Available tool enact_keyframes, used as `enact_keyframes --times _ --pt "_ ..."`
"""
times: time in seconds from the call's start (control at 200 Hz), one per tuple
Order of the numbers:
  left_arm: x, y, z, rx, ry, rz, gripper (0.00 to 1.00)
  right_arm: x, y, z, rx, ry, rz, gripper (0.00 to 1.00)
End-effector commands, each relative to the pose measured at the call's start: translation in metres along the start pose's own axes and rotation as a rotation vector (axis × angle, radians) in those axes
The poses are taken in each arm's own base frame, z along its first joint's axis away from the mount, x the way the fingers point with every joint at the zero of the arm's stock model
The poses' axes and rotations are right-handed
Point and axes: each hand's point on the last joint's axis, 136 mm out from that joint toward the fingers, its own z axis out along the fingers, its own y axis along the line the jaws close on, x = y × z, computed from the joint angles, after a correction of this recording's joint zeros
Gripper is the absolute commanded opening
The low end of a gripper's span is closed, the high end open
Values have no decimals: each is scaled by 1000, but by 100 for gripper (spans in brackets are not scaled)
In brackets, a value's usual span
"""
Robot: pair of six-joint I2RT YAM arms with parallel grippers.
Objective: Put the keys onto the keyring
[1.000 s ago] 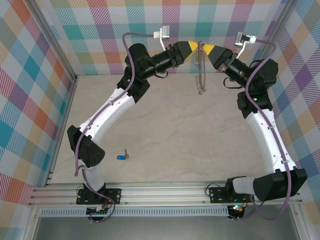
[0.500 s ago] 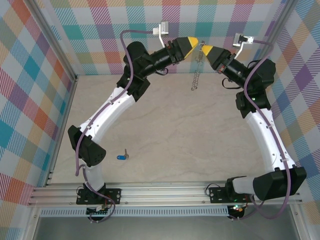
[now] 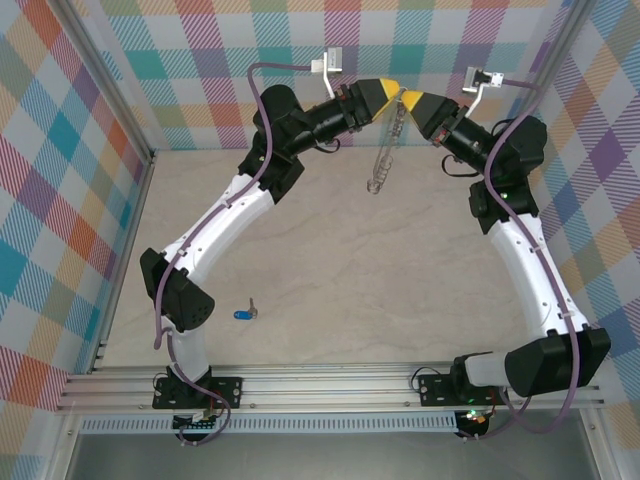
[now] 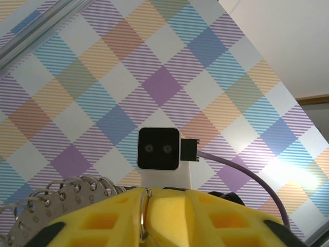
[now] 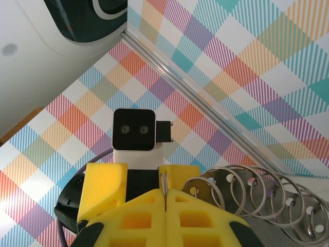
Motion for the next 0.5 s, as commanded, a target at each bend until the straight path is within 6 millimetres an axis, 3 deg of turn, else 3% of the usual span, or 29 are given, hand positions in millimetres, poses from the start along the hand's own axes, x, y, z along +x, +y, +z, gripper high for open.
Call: enact_keyframes --times 0.0,0.33,0.495 --pt "8 -7 5 39 12 7 21 -8 20 3 -55 -18 -50 0" --pt "17 -3 8 37 31 -10 15 -7 15 4 -48 -16 -44 0" --pt "22 0 10 34 42 -15 3 -6 15 3 -49 -15 -42 0"
